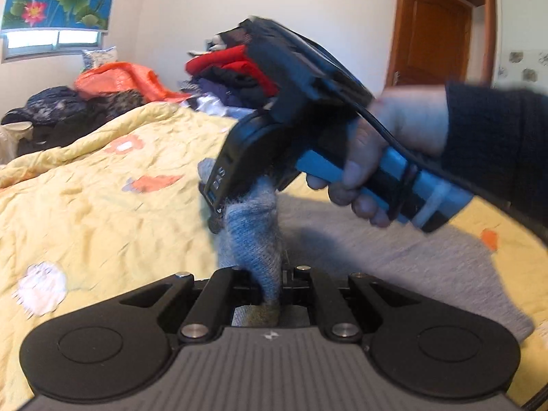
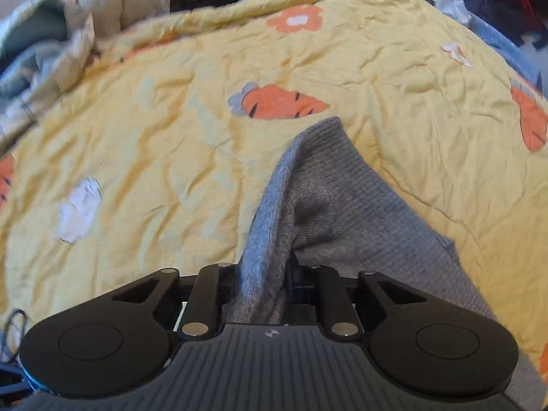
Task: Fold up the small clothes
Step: 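Grasp the side edge of the grey sweater with both tools, then lift the gripped sweater side with both tools and fold it over the body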
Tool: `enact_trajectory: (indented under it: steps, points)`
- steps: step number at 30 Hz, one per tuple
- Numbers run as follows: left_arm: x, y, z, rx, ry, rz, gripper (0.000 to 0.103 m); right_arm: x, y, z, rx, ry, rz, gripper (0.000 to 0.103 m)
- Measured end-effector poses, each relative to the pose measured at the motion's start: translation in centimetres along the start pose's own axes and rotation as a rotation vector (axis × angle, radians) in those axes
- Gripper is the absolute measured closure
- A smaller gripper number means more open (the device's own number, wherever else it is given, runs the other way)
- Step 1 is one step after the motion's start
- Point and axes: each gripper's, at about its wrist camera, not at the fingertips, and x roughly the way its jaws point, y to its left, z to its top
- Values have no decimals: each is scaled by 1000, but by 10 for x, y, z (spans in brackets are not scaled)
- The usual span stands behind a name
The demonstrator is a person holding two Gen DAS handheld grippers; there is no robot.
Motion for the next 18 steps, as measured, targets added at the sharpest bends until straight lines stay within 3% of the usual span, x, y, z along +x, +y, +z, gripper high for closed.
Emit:
enact_trajectory:
  steps: [3, 7, 12, 14, 15, 16, 18]
  points:
    - [-4, -23, 12, 19, -33, -77, 98, -35, -33, -22, 101, -104, 82, 81]
    - [2, -77, 16, 97, -54, -222, 98, -94, -85, -77, 247, -258, 138, 81]
    - [32, -138, -9, 190, 89, -400, 97, -145, -160, -172, 481, -342, 128, 79]
    - [42, -150, -24, 251, 137, -432, 97, -142, -186, -209, 592, -330, 139, 65]
    - [45, -151, -29, 274, 154, -442, 97, -133, -194, -225, 632, -306, 127, 40]
    - [45, -150, -33, 289, 158, -448, 96, -126, -197, -237, 656, -293, 117, 35]
    - [42, -143, -34, 300, 145, -448, 96, -123, -200, -256, 677, -375, 170, 34]
